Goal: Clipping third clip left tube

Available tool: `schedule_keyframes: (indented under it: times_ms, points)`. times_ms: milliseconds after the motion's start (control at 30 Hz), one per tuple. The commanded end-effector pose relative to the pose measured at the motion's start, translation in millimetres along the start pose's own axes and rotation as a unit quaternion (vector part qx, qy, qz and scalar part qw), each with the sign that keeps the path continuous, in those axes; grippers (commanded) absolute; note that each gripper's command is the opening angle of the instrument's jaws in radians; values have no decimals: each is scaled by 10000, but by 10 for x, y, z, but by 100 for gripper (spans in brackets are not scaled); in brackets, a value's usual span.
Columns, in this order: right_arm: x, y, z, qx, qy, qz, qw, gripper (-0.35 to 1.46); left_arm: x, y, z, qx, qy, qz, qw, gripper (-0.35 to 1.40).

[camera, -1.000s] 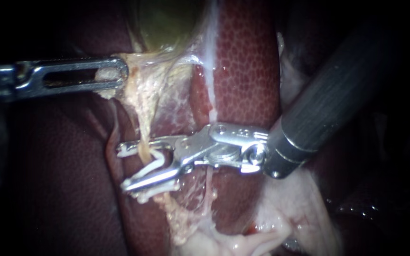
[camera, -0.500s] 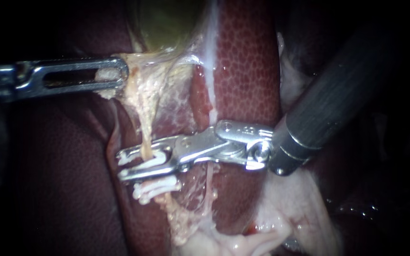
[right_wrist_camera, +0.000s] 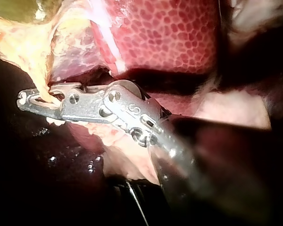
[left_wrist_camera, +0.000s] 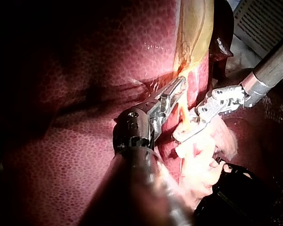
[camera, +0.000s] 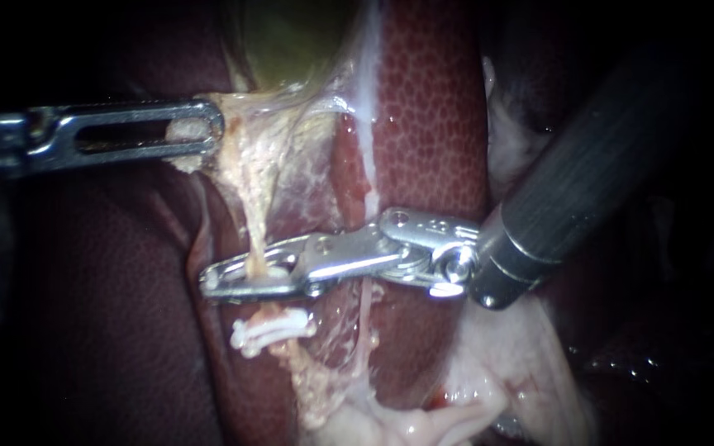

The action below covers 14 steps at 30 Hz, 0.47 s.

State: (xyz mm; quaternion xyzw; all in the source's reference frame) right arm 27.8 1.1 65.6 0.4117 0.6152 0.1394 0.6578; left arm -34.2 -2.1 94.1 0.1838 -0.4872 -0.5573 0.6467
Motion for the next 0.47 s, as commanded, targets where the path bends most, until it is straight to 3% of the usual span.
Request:
schedule_keyframes:
  times_ms: [33, 467]
  points:
    - [0, 0, -1, 1, -5, -5, 10000, -35, 0, 0, 0, 0, 1, 0, 10000, -21]
    - [0, 0, -2, 12, -5, 23, 10000, -35, 0, 0, 0, 0, 0, 0, 10000, -21]
